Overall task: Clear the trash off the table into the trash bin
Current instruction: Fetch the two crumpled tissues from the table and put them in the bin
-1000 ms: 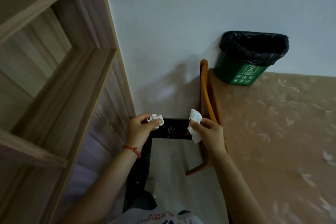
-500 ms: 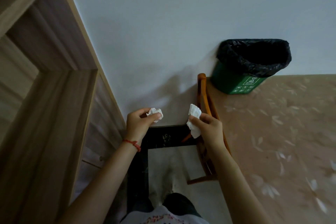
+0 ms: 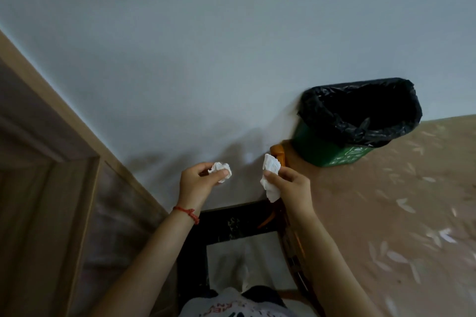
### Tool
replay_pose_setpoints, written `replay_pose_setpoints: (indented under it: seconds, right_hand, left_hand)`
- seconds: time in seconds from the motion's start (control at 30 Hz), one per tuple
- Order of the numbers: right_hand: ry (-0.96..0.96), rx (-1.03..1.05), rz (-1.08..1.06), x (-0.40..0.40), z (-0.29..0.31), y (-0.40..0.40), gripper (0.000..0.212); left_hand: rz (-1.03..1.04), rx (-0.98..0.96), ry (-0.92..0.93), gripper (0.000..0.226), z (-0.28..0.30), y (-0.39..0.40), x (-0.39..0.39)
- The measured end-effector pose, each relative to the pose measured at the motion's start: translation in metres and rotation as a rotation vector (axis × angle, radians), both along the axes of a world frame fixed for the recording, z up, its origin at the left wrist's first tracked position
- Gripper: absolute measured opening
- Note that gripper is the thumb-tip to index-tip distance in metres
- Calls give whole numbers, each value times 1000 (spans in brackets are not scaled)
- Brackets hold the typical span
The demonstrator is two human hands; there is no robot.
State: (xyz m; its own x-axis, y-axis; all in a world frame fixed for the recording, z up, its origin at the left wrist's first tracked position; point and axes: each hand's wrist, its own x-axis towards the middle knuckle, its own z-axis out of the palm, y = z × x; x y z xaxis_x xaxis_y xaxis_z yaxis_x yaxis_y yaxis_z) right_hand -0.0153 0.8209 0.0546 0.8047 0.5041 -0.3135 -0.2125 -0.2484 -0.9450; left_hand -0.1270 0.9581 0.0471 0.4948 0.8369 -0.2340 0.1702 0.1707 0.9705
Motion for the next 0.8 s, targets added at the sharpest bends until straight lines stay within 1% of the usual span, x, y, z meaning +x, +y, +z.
replay_pose_setpoints:
  seconds: [0.1,0.23,0.33,0.4,0.53,0.7,0.8]
  right_hand:
    - [30,18,-13,20,-1,9,7]
    - [87,38,-99,42,-1,10,14]
    - [114,21,-161,58,-2,0,10]
    - [121,7,-222,68,-3,-9,8]
    - [133,-17,-379,81,-1,-26,20]
    - [131,-12,-569,87,1,-39,18]
    - [138,-8,-671,90,-1,-38,20]
  left_hand:
    - [-41,-3,2,17,3,11,27]
    - [-115,-4,42,16,1,18,64]
    - [-201,-5,73,18,-1,17,93]
    - [-275,10,86,17,-1,14,113]
    - [-408,31,86,14,4,4,148]
    - [-615,56,89,18,11,-5,179]
    - [-724,65,106,20,12,-3,194]
